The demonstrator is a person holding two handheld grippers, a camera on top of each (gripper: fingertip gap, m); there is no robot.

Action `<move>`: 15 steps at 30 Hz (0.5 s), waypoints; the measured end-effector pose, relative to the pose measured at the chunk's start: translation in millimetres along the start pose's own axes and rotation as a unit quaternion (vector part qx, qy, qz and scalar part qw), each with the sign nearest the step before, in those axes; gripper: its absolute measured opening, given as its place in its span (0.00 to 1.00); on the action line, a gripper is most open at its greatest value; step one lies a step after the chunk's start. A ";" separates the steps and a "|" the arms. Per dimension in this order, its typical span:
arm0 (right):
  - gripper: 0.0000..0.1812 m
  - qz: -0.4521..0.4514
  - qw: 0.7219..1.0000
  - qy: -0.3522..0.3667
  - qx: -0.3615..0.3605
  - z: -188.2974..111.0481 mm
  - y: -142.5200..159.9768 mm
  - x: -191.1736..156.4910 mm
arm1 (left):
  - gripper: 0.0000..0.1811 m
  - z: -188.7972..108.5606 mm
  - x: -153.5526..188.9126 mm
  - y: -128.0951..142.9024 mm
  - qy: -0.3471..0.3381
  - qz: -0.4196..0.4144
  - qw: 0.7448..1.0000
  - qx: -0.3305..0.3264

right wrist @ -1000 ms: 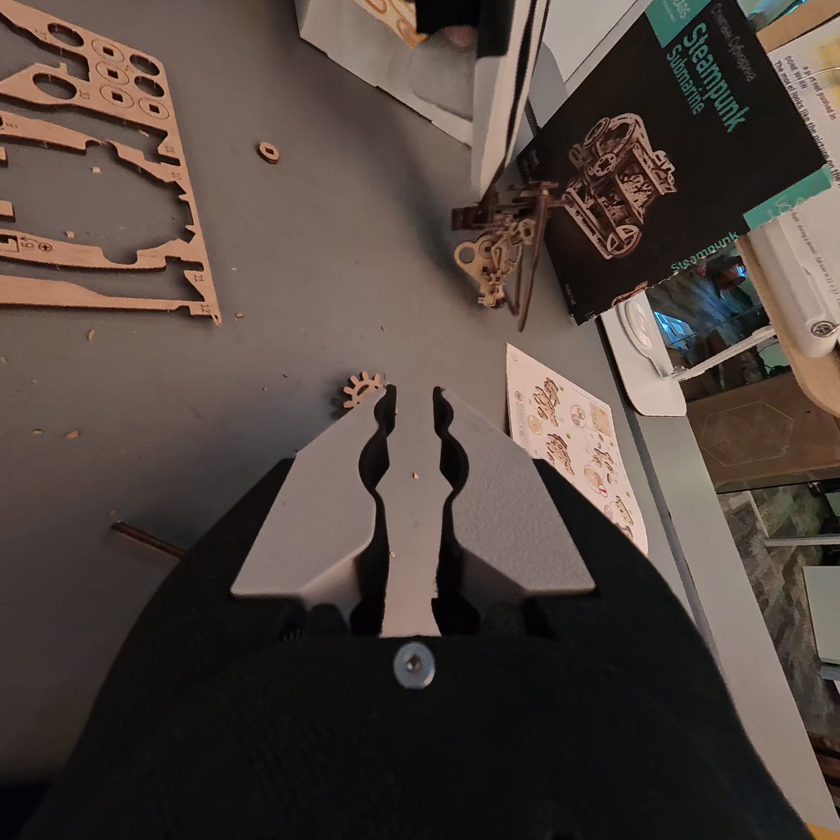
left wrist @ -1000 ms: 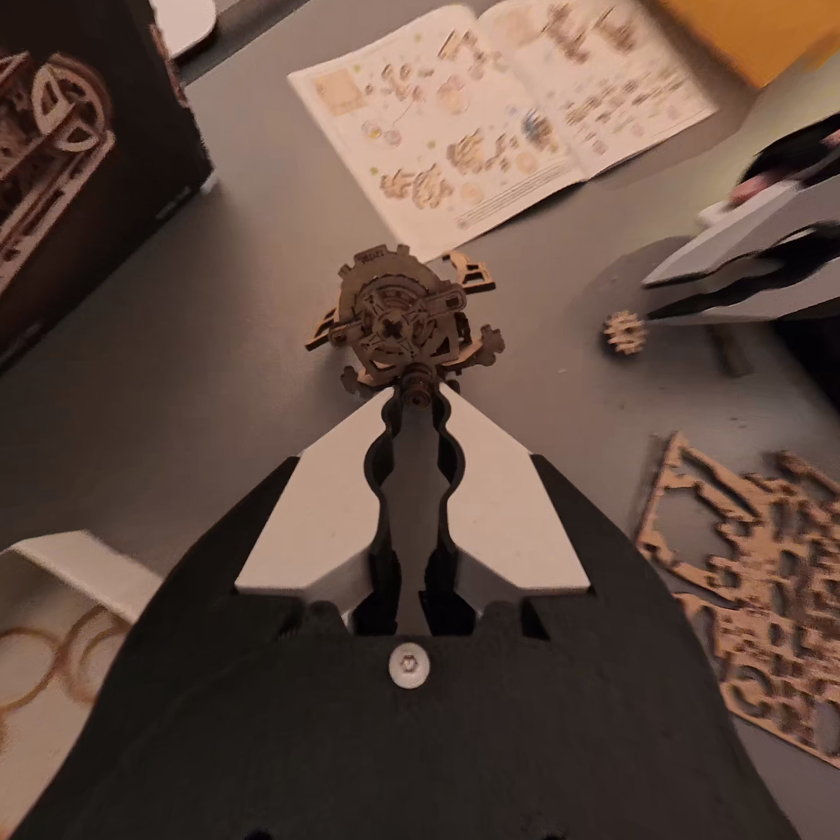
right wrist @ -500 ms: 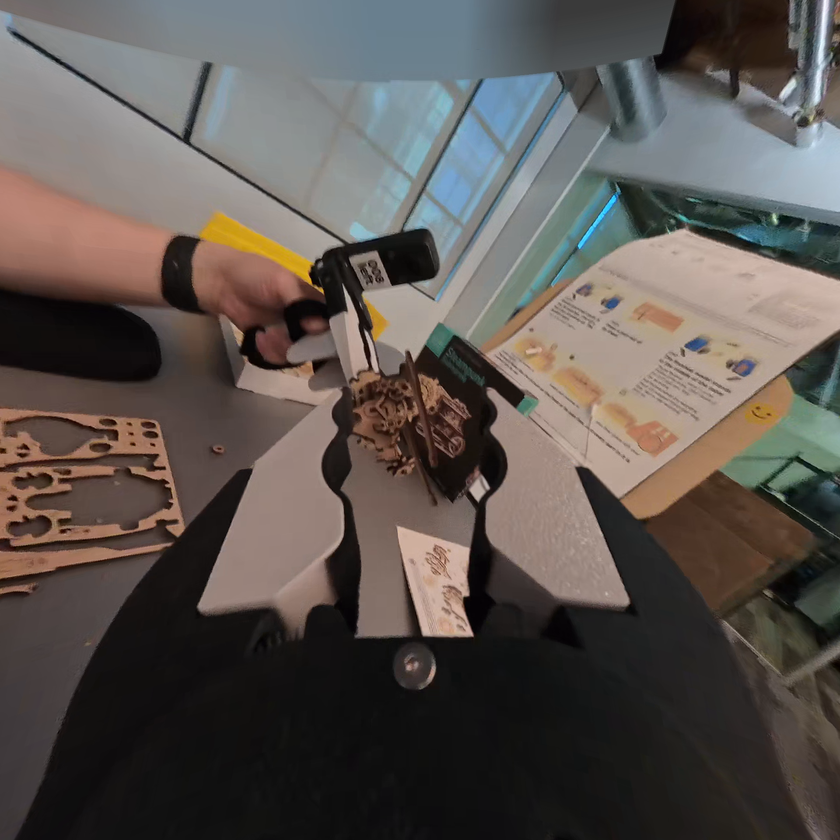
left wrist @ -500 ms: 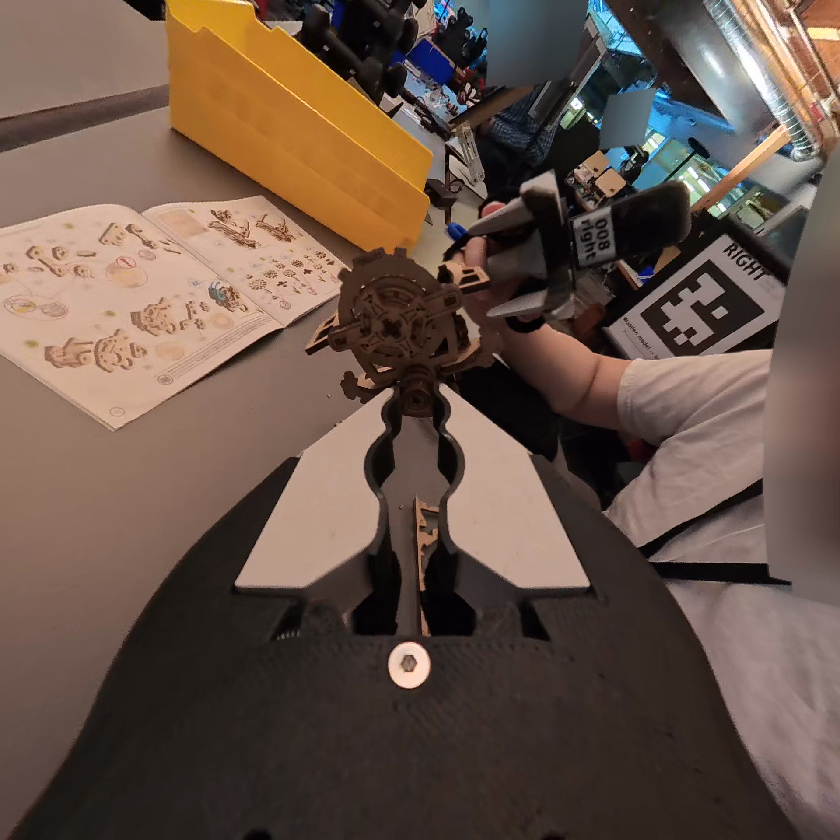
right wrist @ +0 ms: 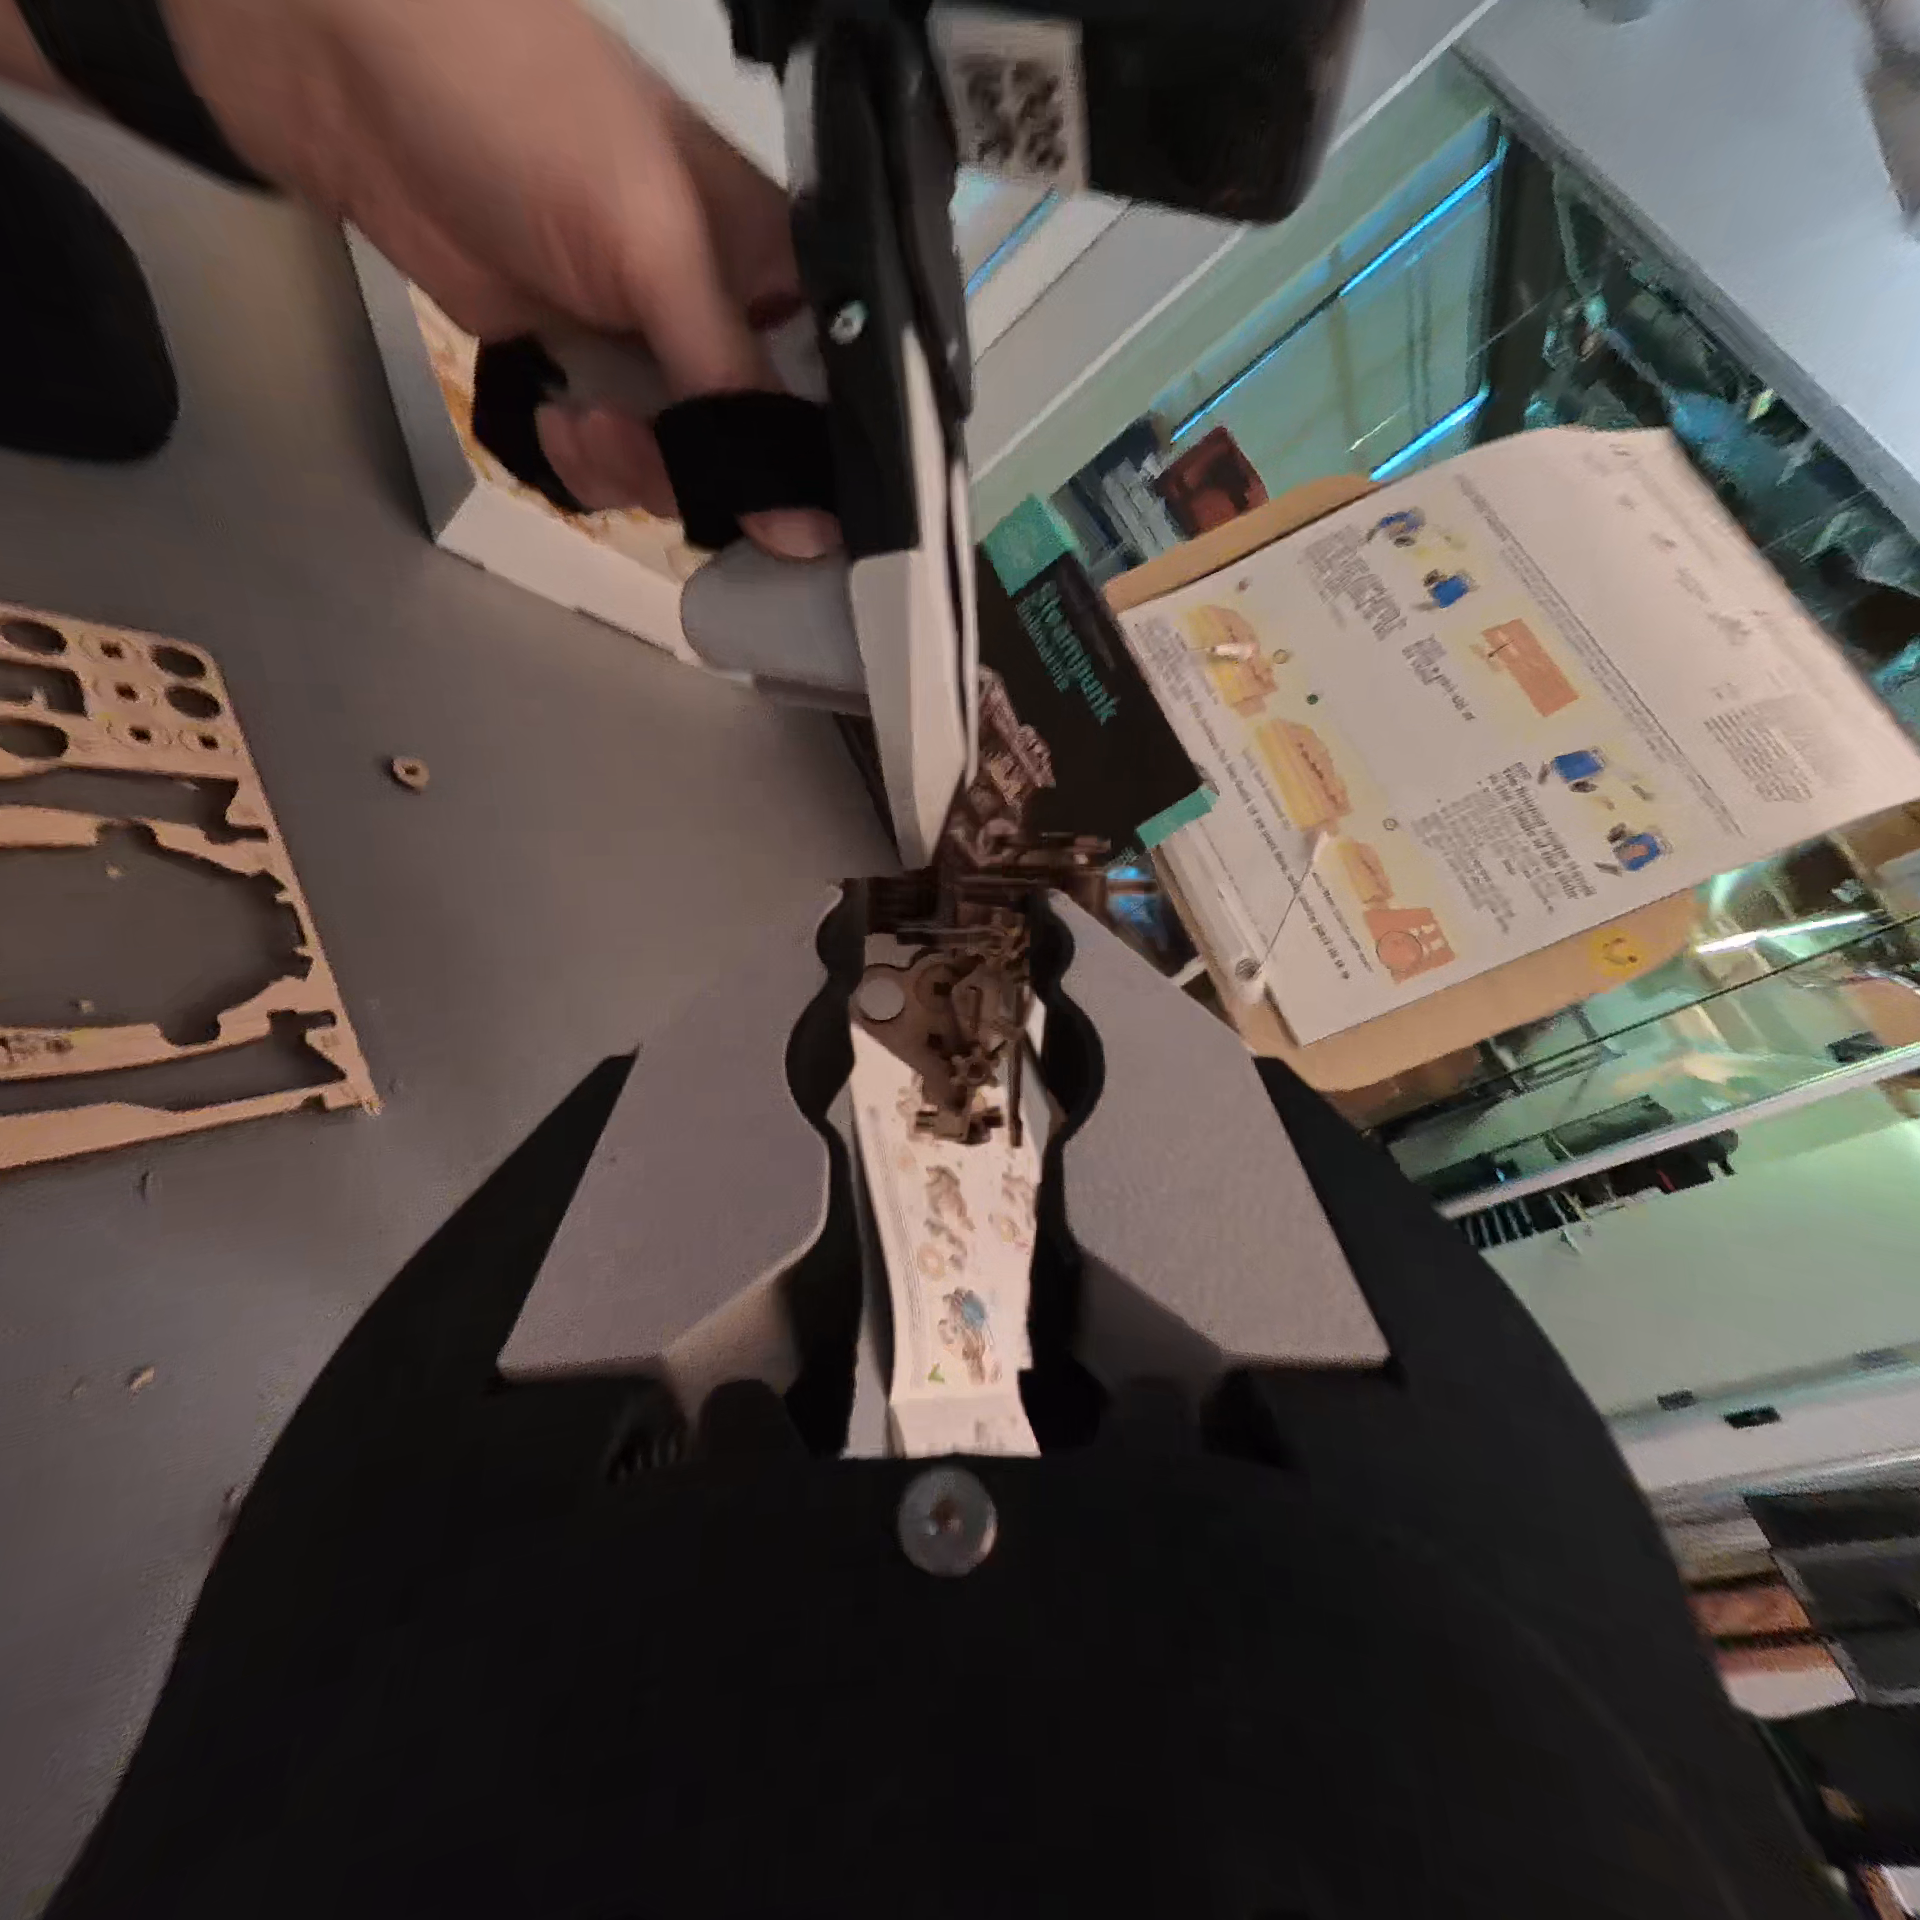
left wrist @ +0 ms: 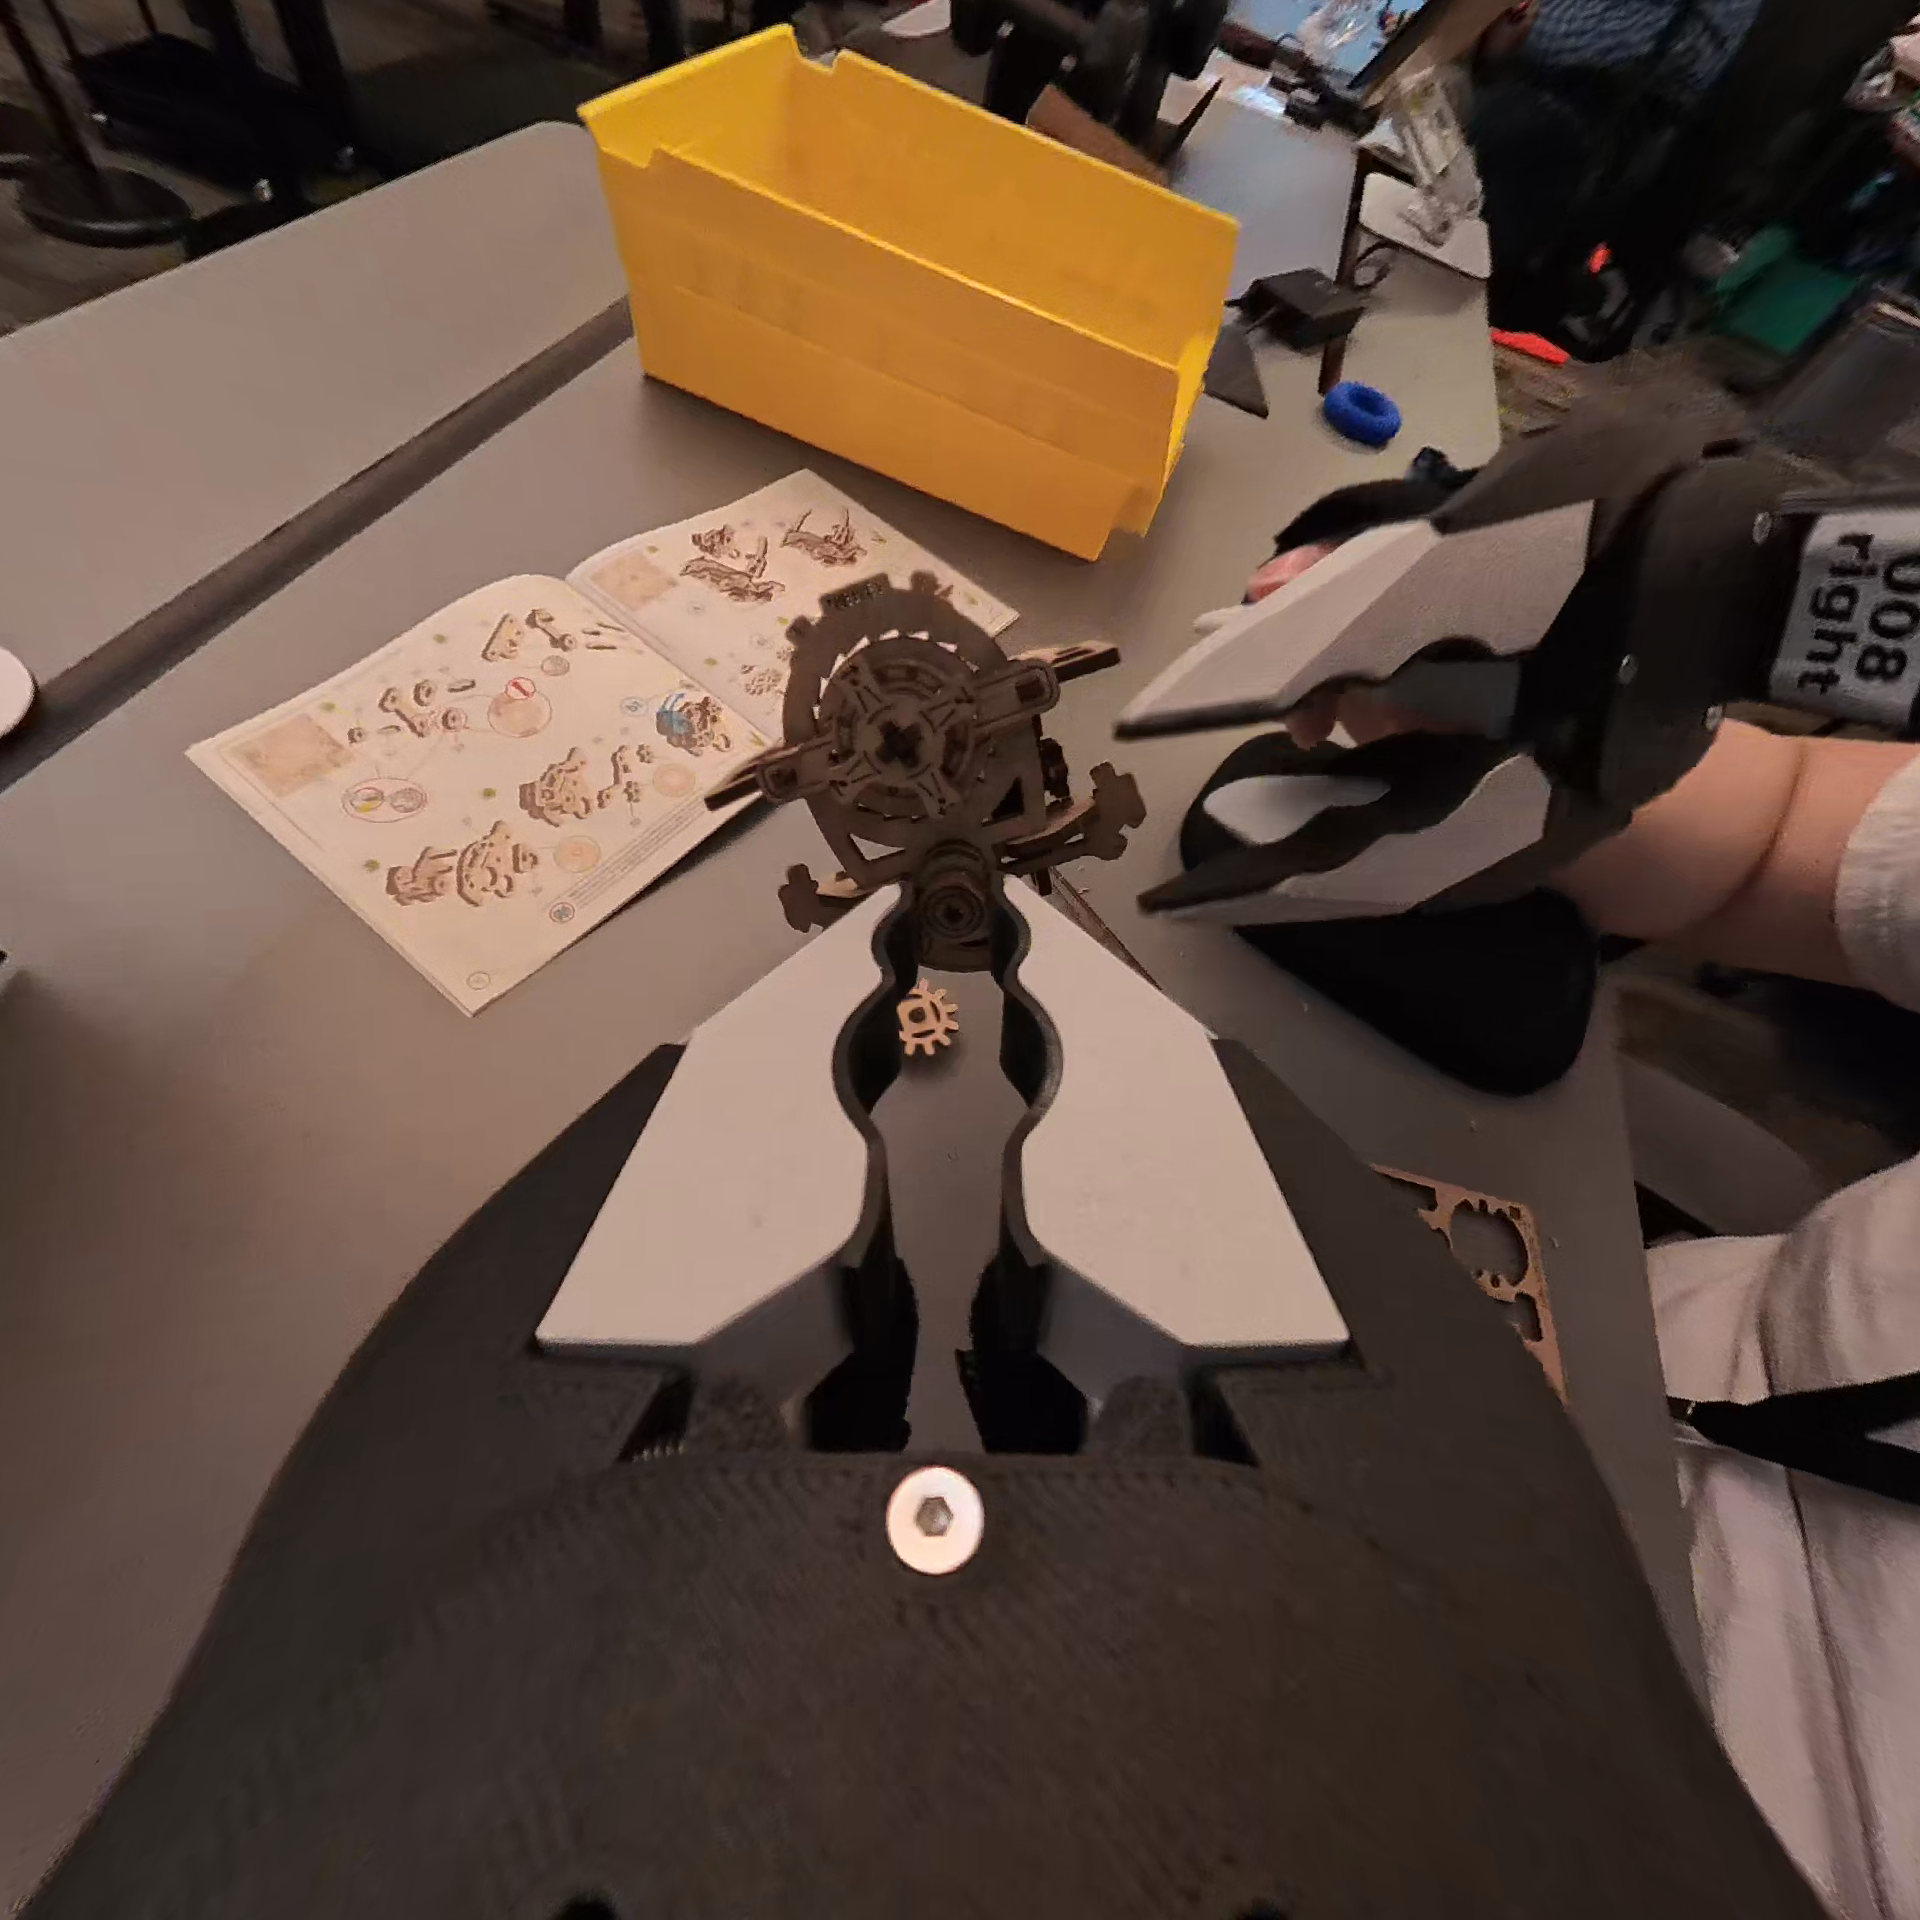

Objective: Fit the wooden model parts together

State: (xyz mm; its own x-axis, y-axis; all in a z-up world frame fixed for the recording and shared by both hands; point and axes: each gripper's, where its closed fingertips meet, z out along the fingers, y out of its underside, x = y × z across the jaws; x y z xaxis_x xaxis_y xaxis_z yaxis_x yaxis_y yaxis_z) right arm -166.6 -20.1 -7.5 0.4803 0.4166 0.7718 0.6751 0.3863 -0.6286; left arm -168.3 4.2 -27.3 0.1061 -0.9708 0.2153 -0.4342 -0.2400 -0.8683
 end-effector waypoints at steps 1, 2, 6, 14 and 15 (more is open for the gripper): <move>0.16 -0.002 1.000 -0.010 -0.017 3.1 4.9 -4.9 | 0.06 1.6 0.6 1.4 -0.008 0.000 1.000 -0.006; 0.16 -0.004 0.999 -0.007 -0.035 5.7 10.8 -5.3 | 0.06 3.1 0.3 3.2 -0.019 0.003 1.000 -0.013; 0.16 -0.006 0.999 -0.009 -0.052 8.7 18.2 -7.7 | 0.06 6.4 -0.9 6.7 -0.048 0.022 0.998 -0.027; 0.20 0.061 0.996 0.029 0.055 -12.3 -2.2 27.7 | 0.06 2.6 -3.7 0.4 -0.015 -0.019 1.000 0.007; 0.27 0.089 0.994 0.009 0.070 -12.0 -3.5 26.9 | 0.06 2.4 -2.8 -0.8 -0.009 -0.026 1.000 0.012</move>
State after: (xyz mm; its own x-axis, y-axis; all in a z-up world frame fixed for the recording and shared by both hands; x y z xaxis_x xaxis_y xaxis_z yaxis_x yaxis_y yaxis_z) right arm -149.3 -20.2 16.6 0.5959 0.4734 0.6487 0.4949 0.4196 -0.7609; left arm -166.1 7.1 -28.3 0.1444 -0.9567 0.2528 -0.4062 -0.2903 -0.8664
